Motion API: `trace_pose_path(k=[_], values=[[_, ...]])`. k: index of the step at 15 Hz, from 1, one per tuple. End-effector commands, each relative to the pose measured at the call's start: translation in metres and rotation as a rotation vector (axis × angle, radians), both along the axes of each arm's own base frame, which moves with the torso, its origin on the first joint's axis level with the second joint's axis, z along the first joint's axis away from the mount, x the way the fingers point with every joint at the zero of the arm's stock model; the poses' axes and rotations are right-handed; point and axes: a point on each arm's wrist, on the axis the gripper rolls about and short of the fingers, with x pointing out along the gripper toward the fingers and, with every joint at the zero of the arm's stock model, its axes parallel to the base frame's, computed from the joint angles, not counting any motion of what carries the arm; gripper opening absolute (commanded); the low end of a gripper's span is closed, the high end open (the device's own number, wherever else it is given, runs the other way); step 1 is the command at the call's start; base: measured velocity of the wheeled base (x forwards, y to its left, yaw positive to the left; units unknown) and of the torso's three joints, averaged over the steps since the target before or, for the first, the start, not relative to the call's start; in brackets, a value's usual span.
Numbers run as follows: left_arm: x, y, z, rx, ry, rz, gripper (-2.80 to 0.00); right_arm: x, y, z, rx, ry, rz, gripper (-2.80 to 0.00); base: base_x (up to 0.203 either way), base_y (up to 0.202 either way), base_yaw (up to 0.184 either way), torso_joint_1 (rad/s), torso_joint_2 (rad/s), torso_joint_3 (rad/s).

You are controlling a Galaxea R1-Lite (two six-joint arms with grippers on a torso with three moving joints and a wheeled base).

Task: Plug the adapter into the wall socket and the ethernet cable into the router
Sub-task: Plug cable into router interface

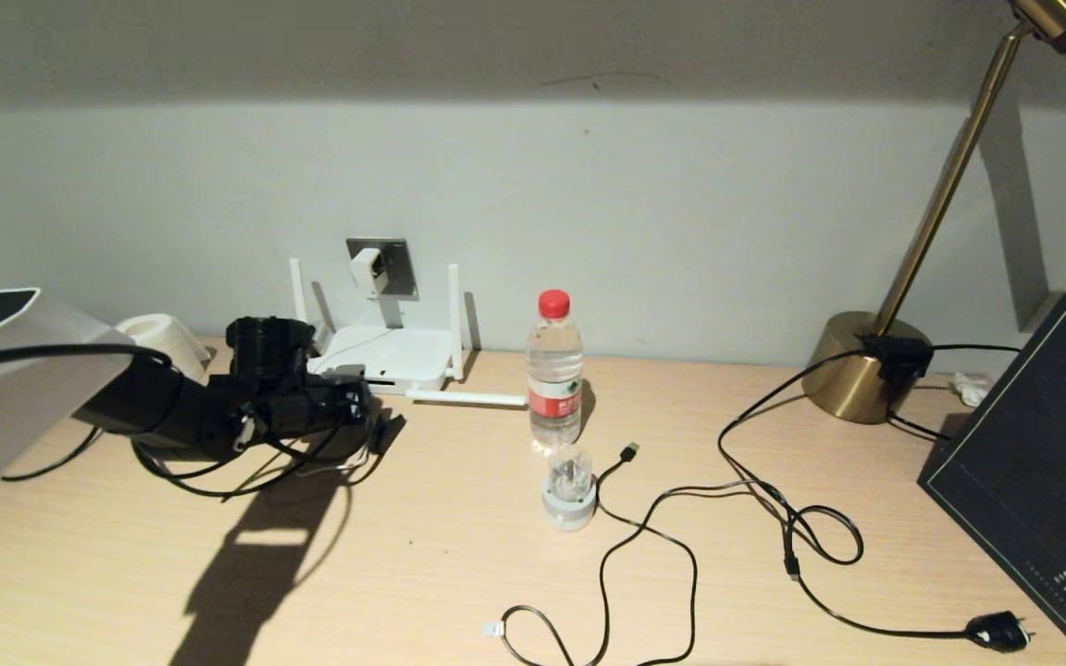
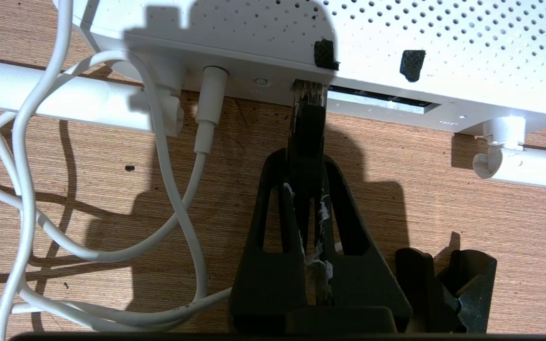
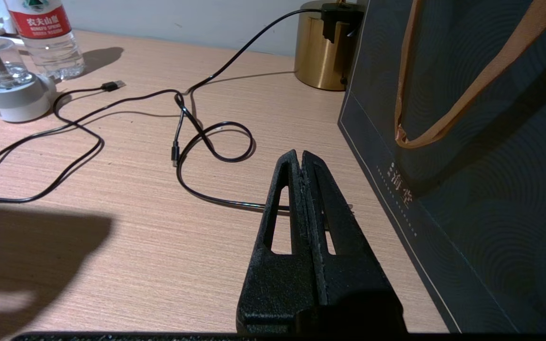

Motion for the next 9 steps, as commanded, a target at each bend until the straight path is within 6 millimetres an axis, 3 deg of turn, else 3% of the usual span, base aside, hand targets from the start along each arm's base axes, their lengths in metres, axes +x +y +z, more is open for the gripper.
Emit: trace_pose_path(k=[1, 9], values=[[-0.0003, 0.0005, 0.0026, -0.001, -0.007, 0.002, -2.80, 0.0029, 0.0000, -0.0097, -0.001, 0.036, 0.000, -2.80, 0.000, 0.000, 0.000, 0.000, 0.00, 0.000], [-0.0010, 0.0006, 0.0068, 0.009, -0.017, -0.001, -2.80, 0.0029, 0.0000, -0.0097, -0.001, 0.036, 0.000, -2.80, 0.000, 0.000, 0.000, 0.000, 0.00, 0.000]])
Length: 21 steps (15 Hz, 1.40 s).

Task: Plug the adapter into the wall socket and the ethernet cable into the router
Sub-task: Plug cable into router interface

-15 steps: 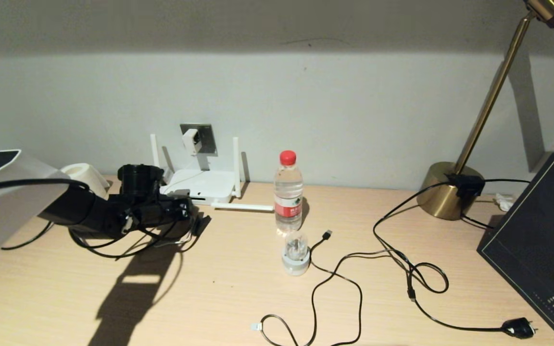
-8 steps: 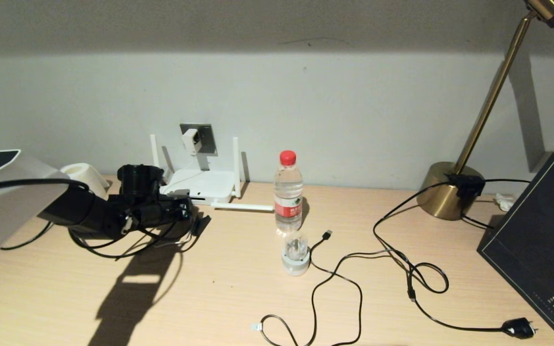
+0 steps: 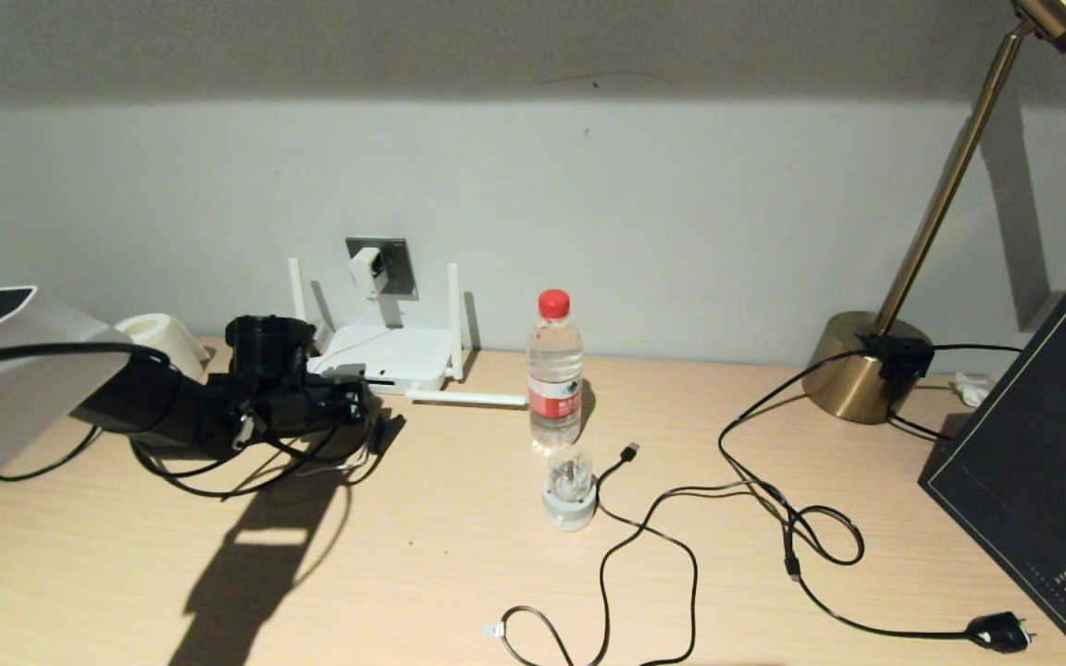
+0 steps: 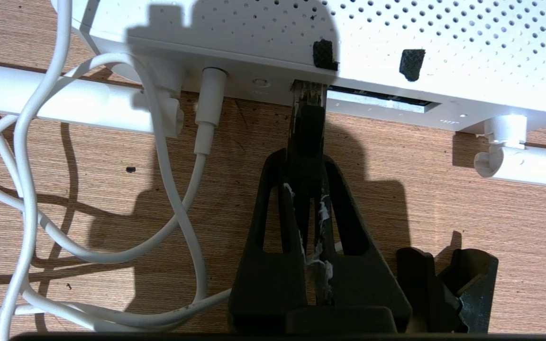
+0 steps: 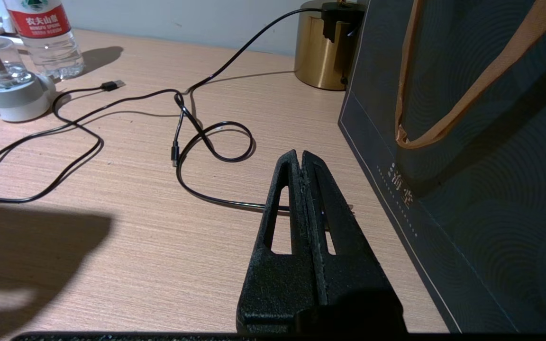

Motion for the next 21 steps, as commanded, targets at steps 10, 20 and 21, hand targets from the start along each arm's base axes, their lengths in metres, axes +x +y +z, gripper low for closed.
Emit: trace_pose_path(k=[10, 20, 21], values=[[-0.0028, -0.0003, 0.0064, 0.003, -0.001, -0.001, -2.80, 0.0029, 0.0000, -0.0097, -0.001, 0.035, 0.001, -2.80, 0.000, 0.000, 0.000, 0.000, 0.00, 0.000], [-0.0039, 0.0004, 0.0045, 0.002, 0.007, 0.001, -2.80, 0.0029, 0.0000, -0.0097, 0.000, 0.036, 0.001, -2.80, 0.000, 0.000, 0.000, 0.000, 0.00, 0.000], [-0.0045, 0.0011, 0.0043, 0.003, 0.008, 0.002, -2.80, 0.0029, 0.0000, -0.0097, 0.000, 0.036, 0.001, -2.80, 0.000, 0.000, 0.000, 0.000, 0.00, 0.000]])
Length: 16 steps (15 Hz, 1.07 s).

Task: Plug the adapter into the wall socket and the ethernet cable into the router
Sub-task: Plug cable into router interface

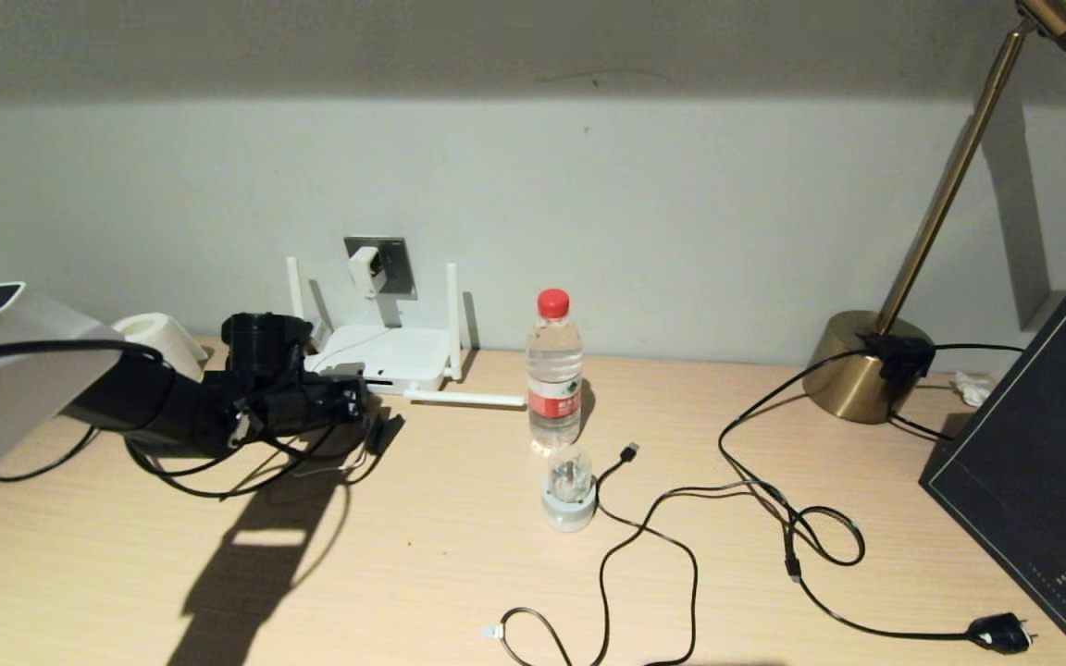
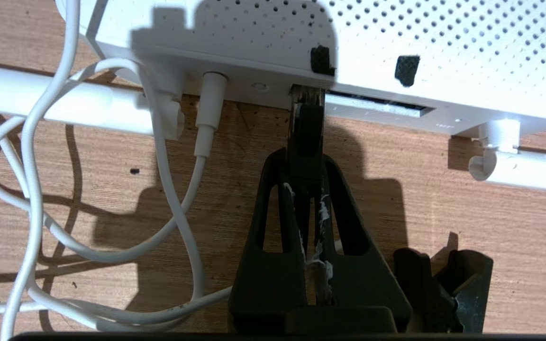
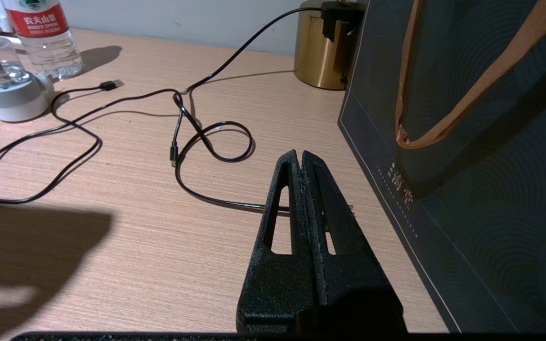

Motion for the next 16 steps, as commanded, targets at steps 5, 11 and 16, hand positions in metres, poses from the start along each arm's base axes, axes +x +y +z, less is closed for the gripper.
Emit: trace_pose_path(k=[5, 11, 16], values=[[-0.0004, 0.0010, 0.0005, -0.001, -0.001, 0.002, -2.80, 0.0028, 0.0000, -0.0097, 0.000, 0.035, 0.001, -2.80, 0.000, 0.000, 0.000, 0.000, 0.00, 0.000], [-0.0001, 0.0010, 0.0017, 0.000, -0.005, 0.002, -2.80, 0.0029, 0.0000, -0.0097, -0.001, 0.036, 0.001, -2.80, 0.000, 0.000, 0.000, 0.000, 0.00, 0.000], [-0.0006, 0.0004, 0.0034, 0.000, -0.008, 0.000, -2.80, 0.0028, 0.0000, -0.0097, -0.001, 0.035, 0.001, -2.80, 0.000, 0.000, 0.000, 0.000, 0.00, 0.000]])
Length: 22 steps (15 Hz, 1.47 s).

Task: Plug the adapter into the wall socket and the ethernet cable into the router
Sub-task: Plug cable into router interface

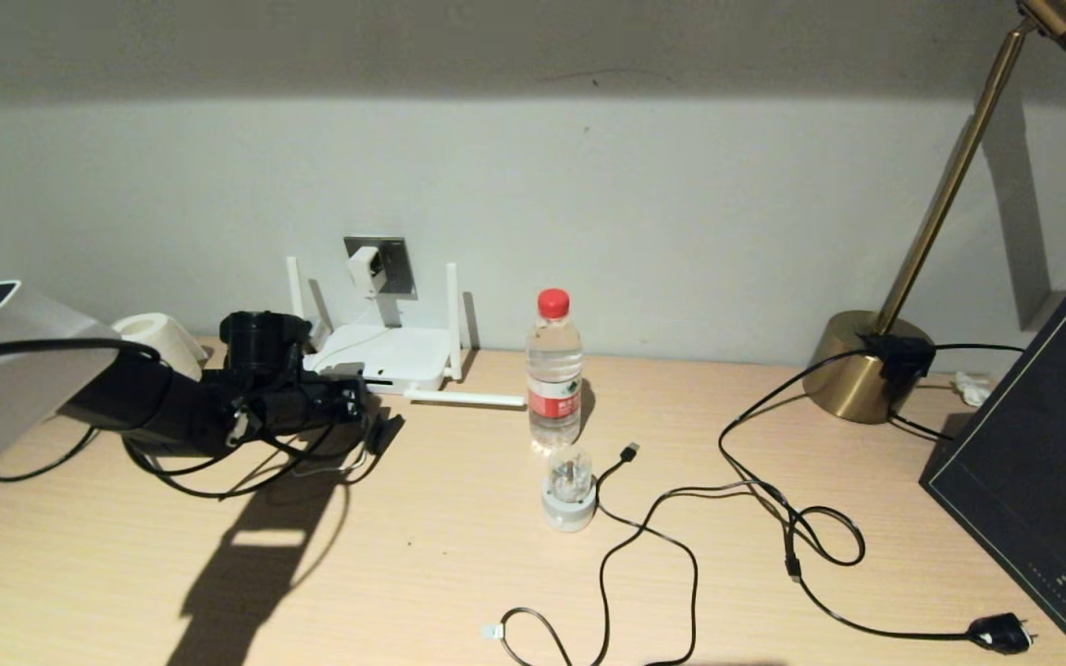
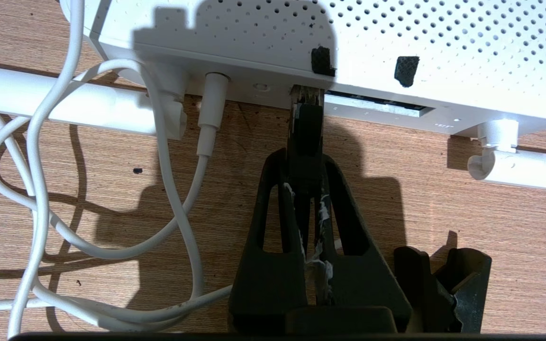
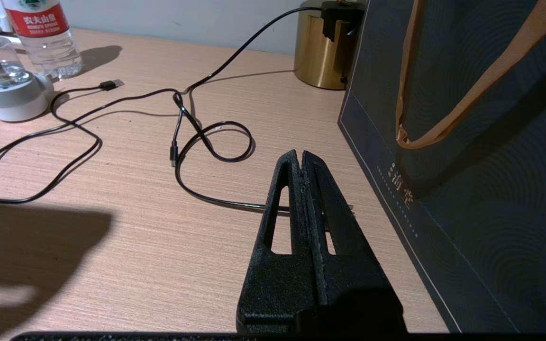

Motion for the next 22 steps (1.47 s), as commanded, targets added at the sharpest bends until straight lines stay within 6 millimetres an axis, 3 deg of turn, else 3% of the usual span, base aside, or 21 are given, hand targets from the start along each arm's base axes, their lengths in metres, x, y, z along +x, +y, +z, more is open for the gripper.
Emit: trace_pose_path(k=[1, 22], values=[[0.000, 0.000, 0.001, -0.001, -0.005, 0.000, -2.80, 0.003, 0.000, -0.010, -0.002, 0.036, 0.001, -2.80, 0.000, 0.000, 0.000, 0.000, 0.00, 0.000], [0.012, -0.003, -0.004, 0.004, -0.010, -0.008, -2.80, 0.003, 0.000, -0.010, -0.002, 0.036, 0.001, -2.80, 0.000, 0.000, 0.000, 0.000, 0.00, 0.000]])
